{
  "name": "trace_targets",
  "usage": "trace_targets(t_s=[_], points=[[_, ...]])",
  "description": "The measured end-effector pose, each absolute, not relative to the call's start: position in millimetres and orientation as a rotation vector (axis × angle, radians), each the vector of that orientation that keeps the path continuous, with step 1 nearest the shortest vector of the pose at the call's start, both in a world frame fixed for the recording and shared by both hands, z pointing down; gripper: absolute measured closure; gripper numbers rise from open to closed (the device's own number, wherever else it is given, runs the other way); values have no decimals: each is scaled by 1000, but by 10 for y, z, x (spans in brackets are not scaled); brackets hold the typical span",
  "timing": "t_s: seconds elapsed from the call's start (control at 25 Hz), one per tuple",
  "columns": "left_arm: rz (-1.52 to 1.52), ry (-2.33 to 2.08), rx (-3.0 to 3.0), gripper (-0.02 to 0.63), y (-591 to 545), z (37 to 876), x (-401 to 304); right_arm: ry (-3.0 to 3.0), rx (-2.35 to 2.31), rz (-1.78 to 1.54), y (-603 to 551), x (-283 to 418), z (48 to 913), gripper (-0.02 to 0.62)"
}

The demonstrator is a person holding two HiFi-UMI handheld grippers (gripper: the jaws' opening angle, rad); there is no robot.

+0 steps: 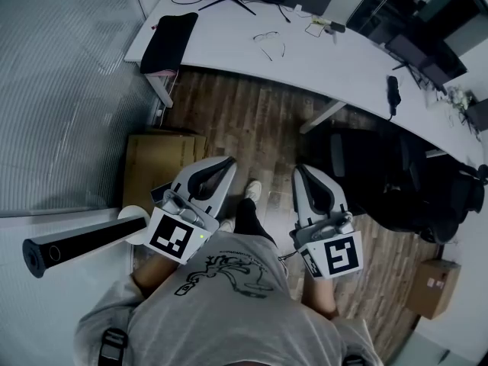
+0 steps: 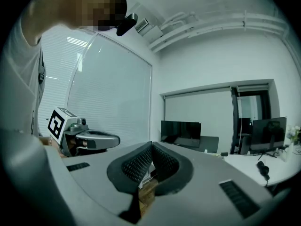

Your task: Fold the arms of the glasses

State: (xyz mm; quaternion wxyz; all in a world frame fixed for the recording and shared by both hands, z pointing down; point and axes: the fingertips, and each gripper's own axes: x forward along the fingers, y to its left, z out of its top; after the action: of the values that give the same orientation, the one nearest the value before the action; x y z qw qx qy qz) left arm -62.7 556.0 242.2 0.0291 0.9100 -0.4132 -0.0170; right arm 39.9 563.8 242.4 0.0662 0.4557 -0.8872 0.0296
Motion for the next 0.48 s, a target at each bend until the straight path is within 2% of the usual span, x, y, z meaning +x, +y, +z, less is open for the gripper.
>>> trace_targets(t_s=[0.48], points=[[-27,-1275,2814,584,4603,2306,-137,-2692,1369,83,4671,920,2319,586]])
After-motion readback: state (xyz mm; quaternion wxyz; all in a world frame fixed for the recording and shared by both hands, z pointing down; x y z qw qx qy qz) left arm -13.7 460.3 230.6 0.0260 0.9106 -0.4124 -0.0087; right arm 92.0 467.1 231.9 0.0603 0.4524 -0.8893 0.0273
